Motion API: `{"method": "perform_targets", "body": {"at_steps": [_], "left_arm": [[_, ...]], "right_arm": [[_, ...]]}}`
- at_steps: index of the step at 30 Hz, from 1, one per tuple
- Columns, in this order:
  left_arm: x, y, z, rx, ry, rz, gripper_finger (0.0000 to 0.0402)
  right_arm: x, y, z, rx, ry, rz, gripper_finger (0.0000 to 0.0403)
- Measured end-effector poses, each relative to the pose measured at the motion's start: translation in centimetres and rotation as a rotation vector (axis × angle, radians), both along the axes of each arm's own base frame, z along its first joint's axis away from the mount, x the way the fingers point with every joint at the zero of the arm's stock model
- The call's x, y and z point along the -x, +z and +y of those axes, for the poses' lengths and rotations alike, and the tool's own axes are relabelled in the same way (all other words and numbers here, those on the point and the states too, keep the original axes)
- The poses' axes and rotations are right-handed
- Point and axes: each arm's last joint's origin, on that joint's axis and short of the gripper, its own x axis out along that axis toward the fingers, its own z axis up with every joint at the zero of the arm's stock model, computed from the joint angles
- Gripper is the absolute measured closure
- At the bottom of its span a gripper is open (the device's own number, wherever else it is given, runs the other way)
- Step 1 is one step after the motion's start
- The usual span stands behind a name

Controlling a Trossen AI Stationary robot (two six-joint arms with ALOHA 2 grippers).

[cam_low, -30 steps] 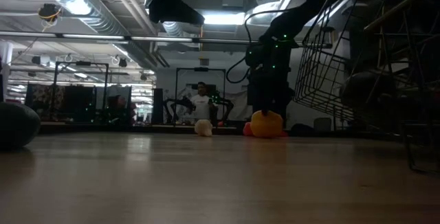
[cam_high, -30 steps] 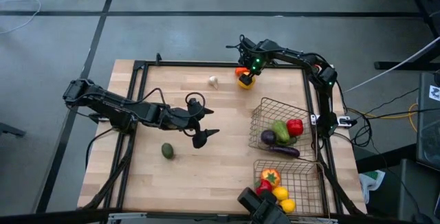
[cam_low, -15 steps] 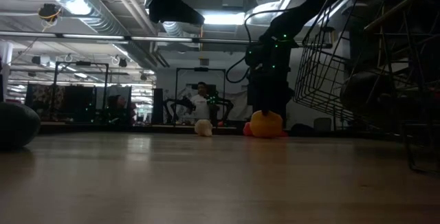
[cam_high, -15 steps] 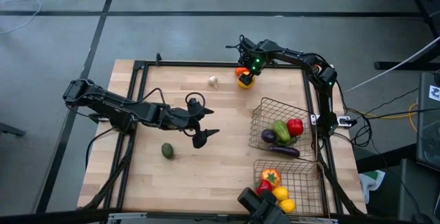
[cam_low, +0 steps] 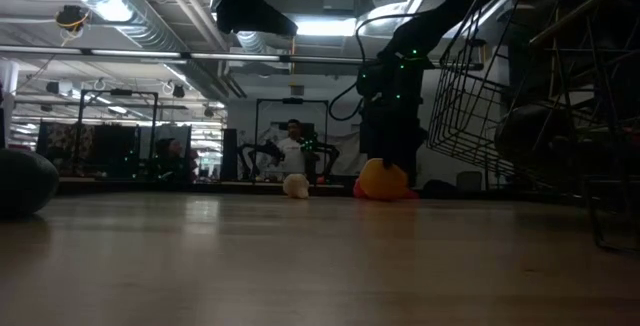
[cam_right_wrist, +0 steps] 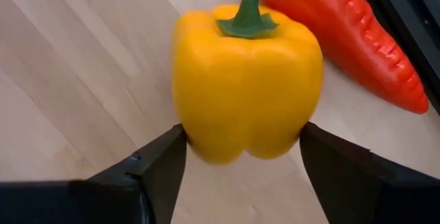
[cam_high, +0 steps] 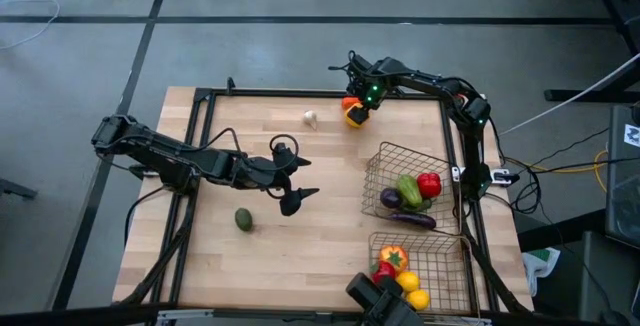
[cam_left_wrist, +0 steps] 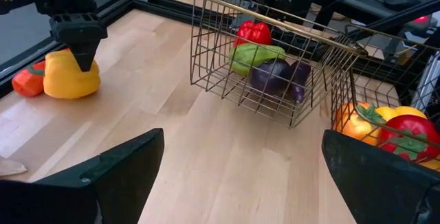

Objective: Sort produce into baskets
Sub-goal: Put the yellow bell pepper into the top wire basket

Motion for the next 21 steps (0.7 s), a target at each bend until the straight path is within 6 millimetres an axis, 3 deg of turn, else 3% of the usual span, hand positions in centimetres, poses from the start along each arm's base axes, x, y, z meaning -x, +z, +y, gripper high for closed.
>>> {"method": "perform_targets", "body": {"at_steps": [21], "left_arm": [[0.0,0.0,0.0,0.0,0.0,0.0,0.0009]], "right_arm": [[0.76,-0.12,0.66,-0.072,0.003,0.076,0.013]]}}
